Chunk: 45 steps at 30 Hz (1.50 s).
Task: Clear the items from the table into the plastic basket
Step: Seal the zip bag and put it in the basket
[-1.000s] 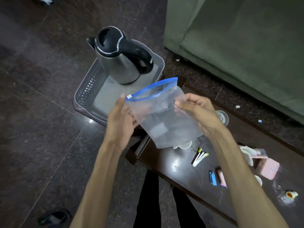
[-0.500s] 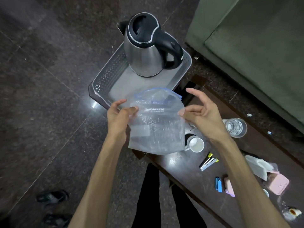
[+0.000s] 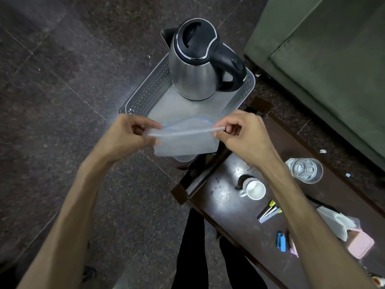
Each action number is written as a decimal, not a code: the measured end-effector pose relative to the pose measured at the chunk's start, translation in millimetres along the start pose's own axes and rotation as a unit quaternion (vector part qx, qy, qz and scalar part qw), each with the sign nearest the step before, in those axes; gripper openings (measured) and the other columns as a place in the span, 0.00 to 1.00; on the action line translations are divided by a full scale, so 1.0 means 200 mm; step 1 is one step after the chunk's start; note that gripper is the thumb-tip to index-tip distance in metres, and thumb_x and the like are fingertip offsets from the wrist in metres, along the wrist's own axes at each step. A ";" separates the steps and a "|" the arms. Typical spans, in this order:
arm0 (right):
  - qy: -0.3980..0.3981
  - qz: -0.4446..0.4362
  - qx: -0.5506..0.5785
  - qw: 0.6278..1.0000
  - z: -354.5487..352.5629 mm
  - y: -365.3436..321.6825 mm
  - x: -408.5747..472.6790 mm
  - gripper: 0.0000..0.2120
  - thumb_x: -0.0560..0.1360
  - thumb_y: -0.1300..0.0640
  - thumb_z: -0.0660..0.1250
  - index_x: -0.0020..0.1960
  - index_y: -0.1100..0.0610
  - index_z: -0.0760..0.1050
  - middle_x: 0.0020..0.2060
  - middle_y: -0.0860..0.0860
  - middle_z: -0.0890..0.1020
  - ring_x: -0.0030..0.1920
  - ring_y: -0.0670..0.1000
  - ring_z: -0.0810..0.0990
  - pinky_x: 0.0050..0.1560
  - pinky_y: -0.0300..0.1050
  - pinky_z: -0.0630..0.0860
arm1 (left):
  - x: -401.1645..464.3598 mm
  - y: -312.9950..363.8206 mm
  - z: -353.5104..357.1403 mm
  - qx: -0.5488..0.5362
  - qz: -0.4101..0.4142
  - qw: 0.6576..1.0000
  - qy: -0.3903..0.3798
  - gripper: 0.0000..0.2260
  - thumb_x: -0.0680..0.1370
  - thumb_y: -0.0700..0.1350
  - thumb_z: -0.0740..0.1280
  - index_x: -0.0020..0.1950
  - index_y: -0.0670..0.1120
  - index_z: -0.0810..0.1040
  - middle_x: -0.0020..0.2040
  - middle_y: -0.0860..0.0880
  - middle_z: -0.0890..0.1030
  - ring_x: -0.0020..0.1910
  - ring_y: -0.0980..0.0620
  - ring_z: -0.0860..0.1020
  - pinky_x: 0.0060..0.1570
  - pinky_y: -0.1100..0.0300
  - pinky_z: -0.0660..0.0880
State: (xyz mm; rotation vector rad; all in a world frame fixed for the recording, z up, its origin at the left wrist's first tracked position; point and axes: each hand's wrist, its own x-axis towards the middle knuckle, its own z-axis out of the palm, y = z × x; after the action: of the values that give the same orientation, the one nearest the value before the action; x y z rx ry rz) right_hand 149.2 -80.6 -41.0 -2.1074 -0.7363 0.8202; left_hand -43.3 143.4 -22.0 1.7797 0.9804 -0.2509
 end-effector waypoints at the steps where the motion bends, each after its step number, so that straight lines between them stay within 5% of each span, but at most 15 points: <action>1: 0.007 0.008 -0.006 1.000 0.02 0.00 0.03 0.02 0.70 0.58 0.76 0.42 0.51 0.86 0.36 0.47 0.80 0.33 0.44 0.77 0.38 0.36 0.73 | 0.03 -0.01 -0.01 0.004 0.009 1.000 0.022 0.11 0.74 0.35 0.78 0.50 0.50 0.87 0.42 0.48 0.85 0.37 0.56 0.81 0.38 0.67 0.78; 3: 0.002 0.052 -0.007 0.999 0.06 0.00 0.09 0.04 0.70 0.53 0.74 0.41 0.52 0.82 0.36 0.47 0.84 0.38 0.47 0.82 0.45 0.46 0.81 | 0.12 -0.02 -0.03 -0.034 0.013 0.998 0.053 0.03 0.77 0.42 0.77 0.48 0.48 0.85 0.43 0.50 0.85 0.41 0.52 0.83 0.43 0.60 0.80; 7: -0.025 0.152 0.067 0.986 0.19 -0.02 0.19 0.03 0.72 0.56 0.69 0.41 0.54 0.79 0.32 0.51 0.87 0.37 0.55 0.87 0.52 0.57 0.84 | 0.33 -0.02 -0.02 0.001 0.036 0.988 0.151 0.06 0.77 0.50 0.71 0.44 0.48 0.83 0.34 0.58 0.81 0.35 0.59 0.77 0.34 0.69 0.72; 10: -0.002 0.181 0.020 0.983 0.32 -0.04 0.26 0.09 0.70 0.60 0.65 0.48 0.51 0.78 0.33 0.53 0.87 0.40 0.54 0.87 0.53 0.50 0.84 | 0.46 -0.02 0.05 0.120 0.052 0.970 0.204 0.08 0.78 0.45 0.68 0.56 0.45 0.81 0.47 0.48 0.83 0.48 0.45 0.81 0.44 0.56 0.75; 12: -0.009 0.193 -0.058 0.979 0.39 -0.03 0.30 0.15 0.71 0.62 0.67 0.58 0.57 0.77 0.46 0.58 0.87 0.50 0.60 0.86 0.56 0.50 0.82 | 0.52 -0.01 0.11 0.191 0.068 0.963 0.175 0.16 0.80 0.44 0.68 0.67 0.42 0.75 0.59 0.41 0.82 0.57 0.39 0.80 0.54 0.48 0.75; 14: -0.029 0.181 -0.178 0.967 0.45 -0.04 0.30 0.21 0.73 0.63 0.71 0.65 0.61 0.72 0.55 0.61 0.83 0.57 0.63 0.83 0.56 0.52 0.81 | 0.52 -0.02 0.14 0.245 0.088 0.951 0.166 0.23 0.79 0.45 0.70 0.72 0.41 0.71 0.66 0.37 0.77 0.62 0.36 0.77 0.59 0.44 0.74; 18: 0.039 0.051 -0.263 0.963 0.50 -0.05 0.26 0.25 0.72 0.58 0.76 0.66 0.60 0.74 0.61 0.59 0.75 0.55 0.59 0.81 0.48 0.52 0.80 | 0.45 -0.06 0.19 0.277 0.177 0.916 0.228 0.17 0.73 0.41 0.71 0.62 0.41 0.79 0.57 0.40 0.78 0.56 0.37 0.78 0.48 0.46 0.75; 21: 0.014 -0.048 -0.229 0.972 0.54 -0.05 0.23 0.16 0.74 0.61 0.71 0.61 0.57 0.79 0.59 0.56 0.76 0.54 0.57 0.79 0.47 0.50 0.78 | 0.40 -0.12 0.23 0.300 0.191 0.920 0.165 0.14 0.73 0.43 0.74 0.58 0.43 0.82 0.52 0.43 0.80 0.50 0.41 0.80 0.46 0.46 0.78; 25: -0.132 -0.016 -0.277 0.952 0.61 0.01 0.22 0.19 0.76 0.59 0.72 0.66 0.56 0.77 0.67 0.58 0.70 0.66 0.59 0.73 0.63 0.54 0.77 | 0.40 -0.23 0.30 0.379 0.129 0.913 0.072 0.15 0.73 0.43 0.77 0.58 0.42 0.84 0.56 0.40 0.81 0.56 0.35 0.80 0.52 0.40 0.80; 30: -0.110 -0.021 -0.279 0.954 0.63 0.03 0.22 0.18 0.76 0.58 0.73 0.65 0.58 0.77 0.67 0.58 0.69 0.66 0.57 0.73 0.61 0.51 0.79 | 0.43 -0.23 0.35 0.417 0.104 0.900 0.072 0.15 0.70 0.38 0.77 0.56 0.36 0.83 0.52 0.32 0.80 0.54 0.29 0.79 0.53 0.37 0.79; 34: -0.021 -0.043 -0.193 0.980 0.56 0.05 0.12 0.18 0.77 0.61 0.70 0.66 0.58 0.78 0.62 0.56 0.76 0.62 0.56 0.77 0.59 0.50 0.80 | 0.37 -0.18 0.40 0.398 0.126 0.900 0.127 0.16 0.72 0.38 0.75 0.58 0.36 0.83 0.56 0.33 0.81 0.54 0.30 0.80 0.55 0.37 0.78; 39: 0.179 0.006 -0.021 0.984 0.39 0.21 -0.19 0.06 0.73 0.63 0.69 0.49 0.58 0.84 0.47 0.51 0.82 0.48 0.53 0.82 0.51 0.51 0.80 | 0.12 -0.11 0.68 0.226 0.212 0.904 0.293 0.07 0.74 0.38 0.69 0.51 0.39 0.82 0.48 0.40 0.81 0.44 0.40 0.78 0.47 0.46 0.75; 45: 0.264 0.183 0.011 0.947 0.18 0.66 -0.67 0.07 0.69 0.61 0.72 0.45 0.51 0.84 0.41 0.46 0.83 0.40 0.48 0.82 0.44 0.48 0.80 | -0.25 -0.11 1.33 0.170 0.249 0.936 0.181 0.05 0.71 0.34 0.71 0.44 0.42 0.80 0.40 0.45 0.78 0.41 0.40 0.77 0.45 0.45 0.76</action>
State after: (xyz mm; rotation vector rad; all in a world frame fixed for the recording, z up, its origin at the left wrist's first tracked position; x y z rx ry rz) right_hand 69.3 -234.5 -122.7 -2.3283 -0.0508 0.4013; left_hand -19.7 -106.9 -124.8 2.3842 0.7242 0.2550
